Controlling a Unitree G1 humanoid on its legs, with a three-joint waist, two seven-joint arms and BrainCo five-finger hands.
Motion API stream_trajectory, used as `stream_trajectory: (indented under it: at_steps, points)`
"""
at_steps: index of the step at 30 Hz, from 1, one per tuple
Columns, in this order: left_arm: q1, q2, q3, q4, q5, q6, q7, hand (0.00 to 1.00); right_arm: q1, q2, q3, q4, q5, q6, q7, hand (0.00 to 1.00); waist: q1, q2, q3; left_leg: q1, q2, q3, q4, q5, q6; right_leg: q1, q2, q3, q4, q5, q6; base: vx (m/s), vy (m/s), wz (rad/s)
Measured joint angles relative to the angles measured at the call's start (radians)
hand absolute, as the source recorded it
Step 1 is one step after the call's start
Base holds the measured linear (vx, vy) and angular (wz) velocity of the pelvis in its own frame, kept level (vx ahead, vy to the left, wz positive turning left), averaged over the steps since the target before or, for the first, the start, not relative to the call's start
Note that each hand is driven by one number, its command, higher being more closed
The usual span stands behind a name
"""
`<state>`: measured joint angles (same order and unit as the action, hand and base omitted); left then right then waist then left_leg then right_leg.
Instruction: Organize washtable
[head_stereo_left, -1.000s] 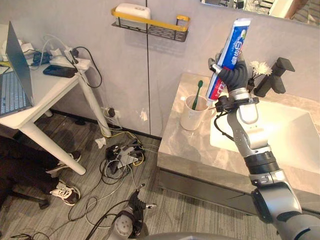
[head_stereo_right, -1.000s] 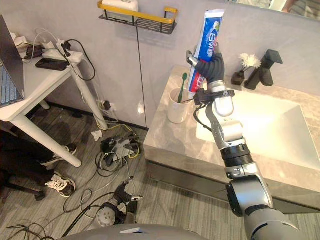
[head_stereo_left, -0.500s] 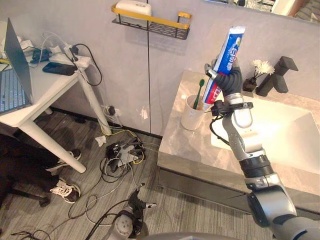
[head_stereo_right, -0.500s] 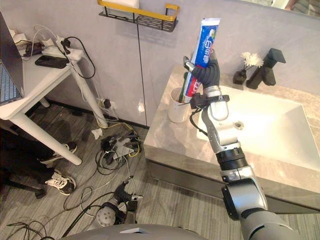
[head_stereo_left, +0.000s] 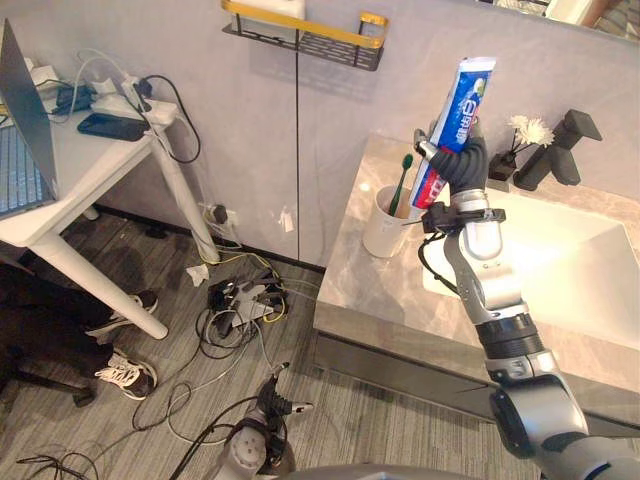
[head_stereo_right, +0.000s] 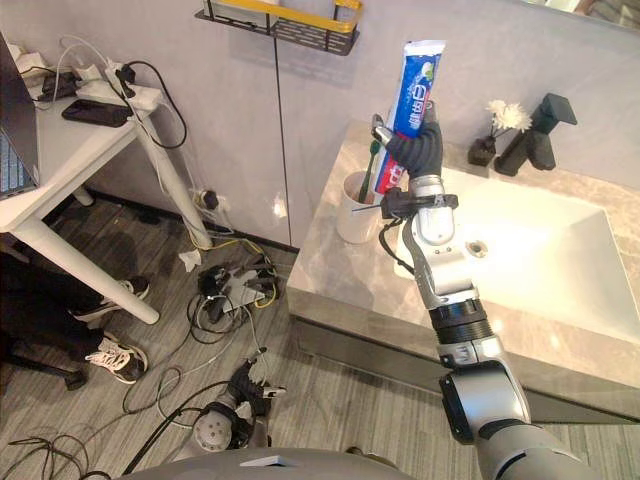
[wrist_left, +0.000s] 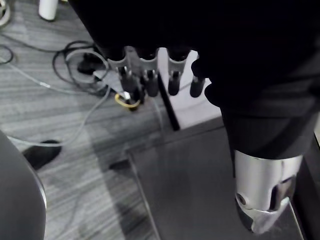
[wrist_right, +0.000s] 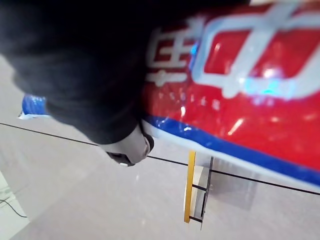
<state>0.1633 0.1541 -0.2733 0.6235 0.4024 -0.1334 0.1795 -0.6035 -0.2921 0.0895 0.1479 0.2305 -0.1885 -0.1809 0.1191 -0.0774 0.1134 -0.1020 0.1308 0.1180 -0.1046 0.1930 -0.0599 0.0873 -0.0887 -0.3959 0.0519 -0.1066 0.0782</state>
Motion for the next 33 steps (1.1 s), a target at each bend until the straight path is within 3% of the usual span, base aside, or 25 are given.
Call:
stream_trajectory:
  at_steps: [4, 14, 33]
  points:
    - [0.001, 0.0, 0.0, -0.023, 0.0, -0.001, 0.006, 0.0, 0.0, 0.0, -0.033, -0.036, -0.019, 0.0, -0.029, 1.0, 0.0, 0.002, 0.027, -0.005, 0.0, 0.0, 0.0, 0.0, 0.0, -0.006, -0.001, 0.0, 0.004, 0.0, 0.0, 0.0, 0.0, 0.0]
    - [0.011, -0.003, 0.0, -0.036, 0.0, -0.001, 0.007, 0.0, 0.0, 0.0, -0.055, -0.038, -0.038, -0.001, -0.056, 1.0, 0.0, 0.001, 0.027, -0.015, 0.0, -0.004, 0.0, 0.006, -0.008, -0.016, 0.001, 0.0, 0.006, -0.003, -0.004, 0.0, 0.0, 0.0]
    - [0.014, -0.004, 0.0, -0.036, -0.001, -0.011, 0.02, 0.0, 0.0, 0.04, -0.047, -0.038, -0.054, -0.001, -0.057, 1.0, 0.002, 0.002, 0.027, -0.021, 0.001, -0.006, 0.0, 0.006, -0.007, -0.021, 0.002, -0.001, 0.007, -0.004, -0.004, 0.0, 0.0, 0.0]
